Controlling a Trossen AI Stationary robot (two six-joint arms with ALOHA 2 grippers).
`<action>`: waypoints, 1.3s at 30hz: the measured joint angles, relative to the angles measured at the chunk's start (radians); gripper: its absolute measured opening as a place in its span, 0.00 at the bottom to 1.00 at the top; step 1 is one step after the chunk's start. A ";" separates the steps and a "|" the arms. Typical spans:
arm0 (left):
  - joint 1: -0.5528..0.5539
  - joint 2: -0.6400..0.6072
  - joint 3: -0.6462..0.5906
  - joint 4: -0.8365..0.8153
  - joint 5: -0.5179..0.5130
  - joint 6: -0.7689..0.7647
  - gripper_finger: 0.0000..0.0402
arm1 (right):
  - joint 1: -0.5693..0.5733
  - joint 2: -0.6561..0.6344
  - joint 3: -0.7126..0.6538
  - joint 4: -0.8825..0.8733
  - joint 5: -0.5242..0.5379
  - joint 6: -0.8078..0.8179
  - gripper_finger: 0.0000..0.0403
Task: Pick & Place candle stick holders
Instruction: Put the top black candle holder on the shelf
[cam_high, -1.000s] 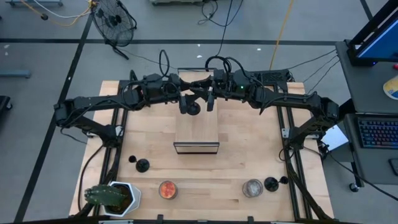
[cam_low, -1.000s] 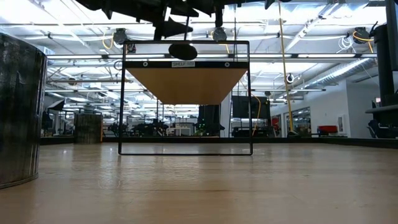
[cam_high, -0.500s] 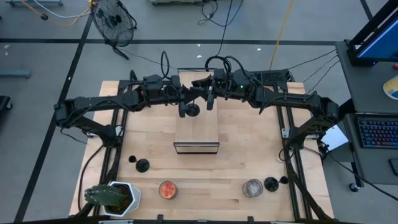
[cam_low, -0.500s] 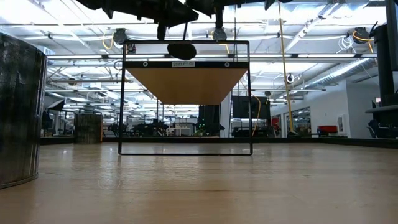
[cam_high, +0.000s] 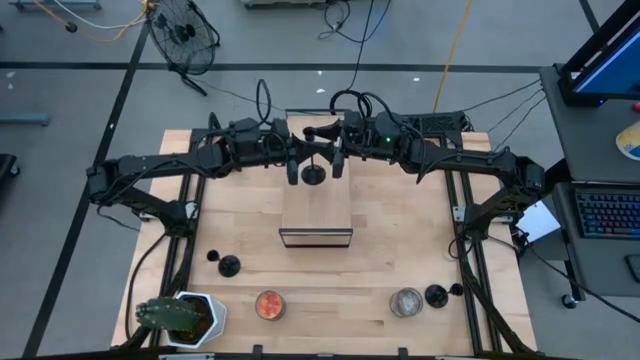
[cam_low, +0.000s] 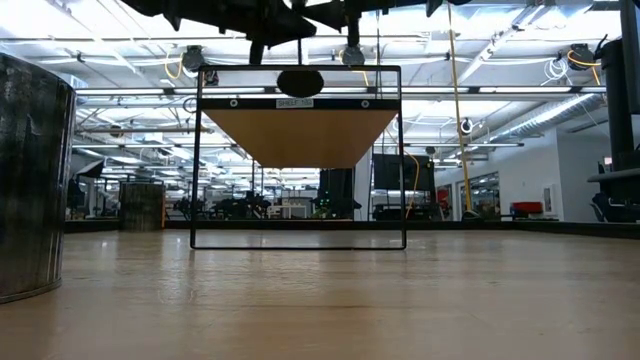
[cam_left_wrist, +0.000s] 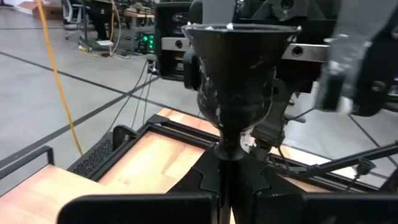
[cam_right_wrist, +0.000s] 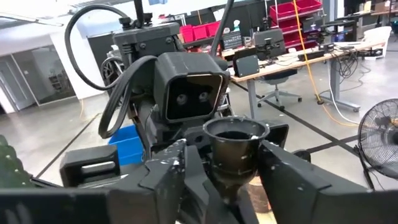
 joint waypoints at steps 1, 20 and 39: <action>0.004 0.000 0.000 -0.003 -0.001 0.001 0.02 | 0.000 0.000 0.000 0.000 0.000 0.000 0.49; 0.155 -0.031 0.000 -0.050 -0.103 0.044 0.02 | -0.035 -0.049 0.002 -0.120 0.027 -0.019 0.66; 0.267 0.089 -0.001 0.090 -0.186 0.162 0.02 | -0.164 -0.248 -0.072 -0.515 0.028 -0.224 0.60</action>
